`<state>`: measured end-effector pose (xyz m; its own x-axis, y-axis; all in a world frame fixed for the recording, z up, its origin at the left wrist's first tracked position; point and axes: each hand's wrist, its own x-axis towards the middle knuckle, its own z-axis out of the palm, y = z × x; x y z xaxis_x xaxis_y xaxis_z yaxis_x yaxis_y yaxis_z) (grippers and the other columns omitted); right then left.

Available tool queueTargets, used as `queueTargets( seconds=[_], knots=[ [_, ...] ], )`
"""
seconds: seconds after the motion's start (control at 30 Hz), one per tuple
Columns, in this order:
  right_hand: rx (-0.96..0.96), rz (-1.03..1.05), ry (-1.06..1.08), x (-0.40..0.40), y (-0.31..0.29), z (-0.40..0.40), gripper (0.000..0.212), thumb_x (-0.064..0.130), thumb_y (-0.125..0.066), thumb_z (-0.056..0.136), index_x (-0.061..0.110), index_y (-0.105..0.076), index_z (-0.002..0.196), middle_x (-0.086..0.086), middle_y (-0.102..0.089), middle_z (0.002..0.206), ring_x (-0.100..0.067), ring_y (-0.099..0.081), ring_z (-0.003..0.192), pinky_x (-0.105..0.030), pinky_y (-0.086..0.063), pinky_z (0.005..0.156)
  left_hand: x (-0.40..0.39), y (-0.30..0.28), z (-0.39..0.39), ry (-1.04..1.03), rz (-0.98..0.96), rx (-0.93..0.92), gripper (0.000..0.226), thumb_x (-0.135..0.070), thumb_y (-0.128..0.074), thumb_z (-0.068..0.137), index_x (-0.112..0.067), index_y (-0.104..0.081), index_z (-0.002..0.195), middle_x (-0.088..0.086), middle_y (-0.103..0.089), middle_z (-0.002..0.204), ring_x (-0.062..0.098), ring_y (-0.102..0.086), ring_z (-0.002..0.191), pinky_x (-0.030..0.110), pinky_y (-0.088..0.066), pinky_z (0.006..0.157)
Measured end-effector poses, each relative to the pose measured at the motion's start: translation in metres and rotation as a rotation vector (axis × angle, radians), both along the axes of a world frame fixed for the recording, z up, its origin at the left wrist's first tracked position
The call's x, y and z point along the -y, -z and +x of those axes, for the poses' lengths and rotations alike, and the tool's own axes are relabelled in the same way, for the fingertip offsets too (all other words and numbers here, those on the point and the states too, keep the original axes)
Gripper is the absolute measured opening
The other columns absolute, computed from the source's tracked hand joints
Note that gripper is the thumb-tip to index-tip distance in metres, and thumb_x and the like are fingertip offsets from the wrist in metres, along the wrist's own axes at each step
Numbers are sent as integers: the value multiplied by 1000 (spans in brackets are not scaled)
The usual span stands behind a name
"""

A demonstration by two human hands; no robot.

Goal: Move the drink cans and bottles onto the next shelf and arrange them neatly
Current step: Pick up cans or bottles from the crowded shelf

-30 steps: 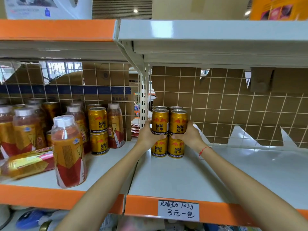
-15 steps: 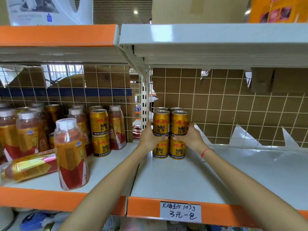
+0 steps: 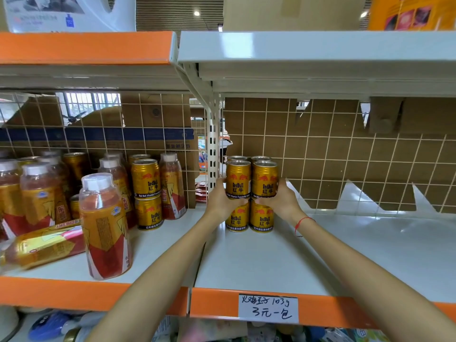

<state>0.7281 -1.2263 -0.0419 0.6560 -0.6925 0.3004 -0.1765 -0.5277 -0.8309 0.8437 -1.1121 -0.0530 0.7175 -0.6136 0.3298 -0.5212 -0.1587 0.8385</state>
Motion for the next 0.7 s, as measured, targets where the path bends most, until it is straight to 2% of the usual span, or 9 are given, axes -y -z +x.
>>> queueTargets(
  seconds=[0.1,0.2,0.27,0.33,0.4,0.43,0.53,0.63,0.7],
  knots=[
    [-7,0,-10,-3,-1,-2,59,15,-77,77,11,-43,125,-11,-58,126,-29,-55,117,-41,-45,96,-2,-1,-4,24,2,-22,73,-18,-76,79,-10,-33,138,7,-54,133,23,-52,122,32,-41,93],
    [-41,-13,-37,-9,-5,-8,45,16,-73,81,16,-46,118,-10,-59,124,-28,-56,115,-34,-43,91,-7,-4,-11,47,-5,-25,65,-17,-73,82,-11,-38,136,3,-54,128,17,-51,117,28,-38,90],
    [-70,-15,-32,-12,-9,-11,41,25,-71,83,16,-48,116,-9,-61,121,-28,-58,111,-34,-45,89,-11,-6,-12,45,15,-1,57,-20,-72,83,-15,-43,132,-3,-56,121,11,-51,110,26,-38,89],
    [-125,-31,2,-11,-12,-14,46,35,-69,82,13,-52,119,-9,-63,118,-28,-60,108,-38,-49,91,-16,-6,-11,28,60,75,47,-31,-70,84,-23,-50,125,-4,-61,121,10,-56,108,29,-45,91],
    [-183,-59,19,-12,-14,-17,42,38,-65,83,14,-56,116,-7,-66,112,-27,-62,104,-38,-51,87,-15,5,1,-21,135,153,48,-48,-62,80,-32,-50,123,-5,-61,119,12,-58,109,40,-51,92],
    [-200,-74,29,-16,-17,-20,35,36,-62,85,13,-57,111,-6,-66,108,-26,-62,100,-35,-49,82,-14,10,6,-48,163,176,49,-48,-59,79,-32,-49,124,-4,-60,119,14,-57,110,43,-51,92],
    [-243,-116,68,-31,-24,-31,10,27,-55,90,18,-53,92,-9,-64,97,-25,-57,86,-30,-41,72,-36,-6,-21,-79,182,242,44,-31,-59,86,-19,-48,126,4,-57,122,20,-52,113,44,-47,95],
    [-282,-166,97,-44,-28,-40,11,28,-54,90,18,-55,85,-10,-65,94,-29,-61,88,-33,-46,71,-53,-17,-39,-91,192,272,41,-25,-59,87,-12,-50,125,8,-58,120,23,-53,112,41,-47,93],
    [-302,-215,110,-52,-30,-45,14,27,-56,88,14,-59,89,-10,-66,95,-30,-62,88,-35,-50,73,-65,-24,-46,-96,212,284,40,-27,-58,89,-10,-50,124,8,-59,119,24,-54,110,39,-47,90]
  ],
)
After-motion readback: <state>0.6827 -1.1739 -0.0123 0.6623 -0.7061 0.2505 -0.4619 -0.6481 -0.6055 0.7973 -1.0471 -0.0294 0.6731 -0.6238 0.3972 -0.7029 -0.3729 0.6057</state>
